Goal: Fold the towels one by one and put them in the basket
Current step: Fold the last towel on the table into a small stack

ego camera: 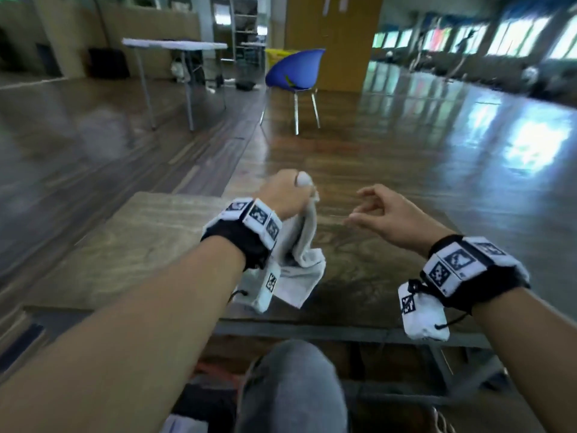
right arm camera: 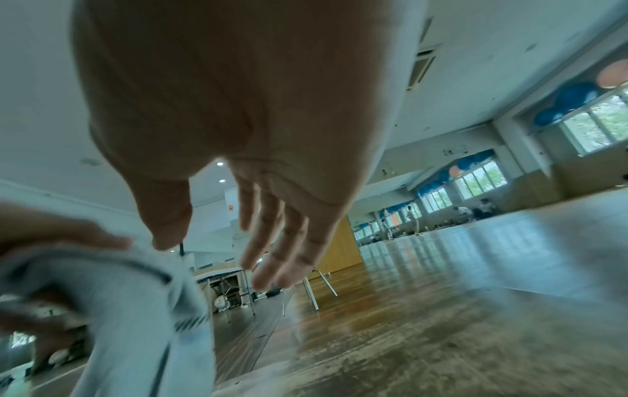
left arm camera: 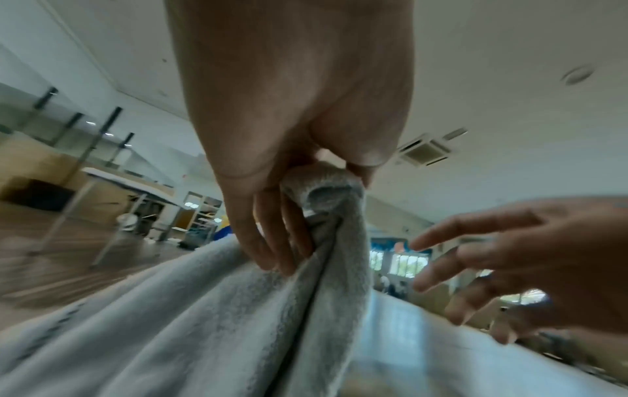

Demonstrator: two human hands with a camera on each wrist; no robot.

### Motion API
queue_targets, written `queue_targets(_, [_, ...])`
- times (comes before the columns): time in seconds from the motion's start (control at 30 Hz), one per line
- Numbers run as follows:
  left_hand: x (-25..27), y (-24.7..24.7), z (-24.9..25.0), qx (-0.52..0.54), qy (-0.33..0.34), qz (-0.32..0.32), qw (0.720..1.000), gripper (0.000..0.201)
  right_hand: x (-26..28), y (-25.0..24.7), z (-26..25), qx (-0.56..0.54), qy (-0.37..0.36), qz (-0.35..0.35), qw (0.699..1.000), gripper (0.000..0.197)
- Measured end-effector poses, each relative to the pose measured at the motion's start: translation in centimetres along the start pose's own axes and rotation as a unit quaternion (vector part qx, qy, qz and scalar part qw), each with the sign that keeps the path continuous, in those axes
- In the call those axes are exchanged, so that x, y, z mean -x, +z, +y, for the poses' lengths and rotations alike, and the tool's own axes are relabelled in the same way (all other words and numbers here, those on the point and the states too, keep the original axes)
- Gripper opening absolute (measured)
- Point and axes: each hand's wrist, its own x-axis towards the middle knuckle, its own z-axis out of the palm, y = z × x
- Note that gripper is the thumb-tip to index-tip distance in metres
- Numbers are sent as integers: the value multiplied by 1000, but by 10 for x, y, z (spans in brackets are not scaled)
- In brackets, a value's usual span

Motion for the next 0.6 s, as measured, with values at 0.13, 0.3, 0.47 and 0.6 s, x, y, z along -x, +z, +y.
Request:
queue_targets(0.13, [-25,35,70,101,121,-61,986,18,9,-12,33,-101,-22,94,990,61])
queue_targets(0.3, [-25,103,83,262,110,-153,946,18,25,-28,90,-95,28,252,963,12])
queue_targets(0.47, [-27,161,46,145,109,-191,965,40,53,-15,142,-127,77,246,958,30])
queue_targets(0.6, [-31,187,32,50,109,-258,959,58,56,-16,151,-175,106,200,958,39])
